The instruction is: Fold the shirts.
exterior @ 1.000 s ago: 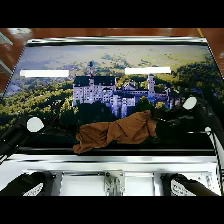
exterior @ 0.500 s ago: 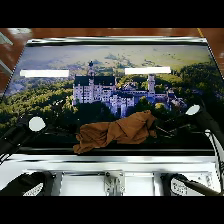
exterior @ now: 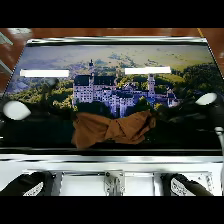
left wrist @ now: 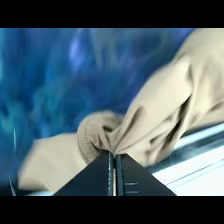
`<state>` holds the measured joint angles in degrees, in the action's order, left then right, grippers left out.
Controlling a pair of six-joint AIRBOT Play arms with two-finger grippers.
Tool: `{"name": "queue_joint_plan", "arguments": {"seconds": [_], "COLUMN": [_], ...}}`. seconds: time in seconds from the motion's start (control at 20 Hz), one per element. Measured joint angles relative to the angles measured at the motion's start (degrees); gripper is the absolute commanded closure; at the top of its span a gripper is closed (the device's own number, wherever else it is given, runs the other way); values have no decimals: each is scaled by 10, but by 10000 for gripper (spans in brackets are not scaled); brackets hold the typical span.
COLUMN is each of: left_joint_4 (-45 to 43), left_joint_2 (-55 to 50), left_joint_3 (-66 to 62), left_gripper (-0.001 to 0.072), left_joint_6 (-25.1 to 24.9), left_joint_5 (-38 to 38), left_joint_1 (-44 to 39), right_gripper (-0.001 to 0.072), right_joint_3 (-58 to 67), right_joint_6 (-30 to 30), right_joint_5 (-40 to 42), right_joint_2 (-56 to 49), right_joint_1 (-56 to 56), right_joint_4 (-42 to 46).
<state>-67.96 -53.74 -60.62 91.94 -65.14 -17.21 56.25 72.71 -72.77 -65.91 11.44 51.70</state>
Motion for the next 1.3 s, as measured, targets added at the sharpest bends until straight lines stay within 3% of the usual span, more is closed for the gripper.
{"name": "queue_joint_plan", "arguments": {"seconds": [0.3,0.5,0.7,0.9,1.15,1.3], "left_joint_4": [-23,-38,-28,-23,-100,-83], "left_joint_2": [34,46,55,65,69,70], "left_joint_3": [-381,-506,-541,-551,-505,-427], "left_gripper": [671,671,671,671,671,670], "left_joint_6": [-22,-23,-16,-25,-43,-43], "left_joint_5": [-39,-102,-206,-264,-326,-344], "left_joint_1": [127,209,240,248,250,250], "right_gripper": [660,660,660,660,660,660], "right_joint_3": [223,291,311,319,323,323], "right_joint_6": [3,43,72,83,97,103], "right_joint_5": [38,60,88,147,174,138], "right_joint_2": [199,269,308,327,324,300], "right_joint_1": [90,109,114,116,116,116], "right_joint_4": [17,37,-5,-31,21,42]}}
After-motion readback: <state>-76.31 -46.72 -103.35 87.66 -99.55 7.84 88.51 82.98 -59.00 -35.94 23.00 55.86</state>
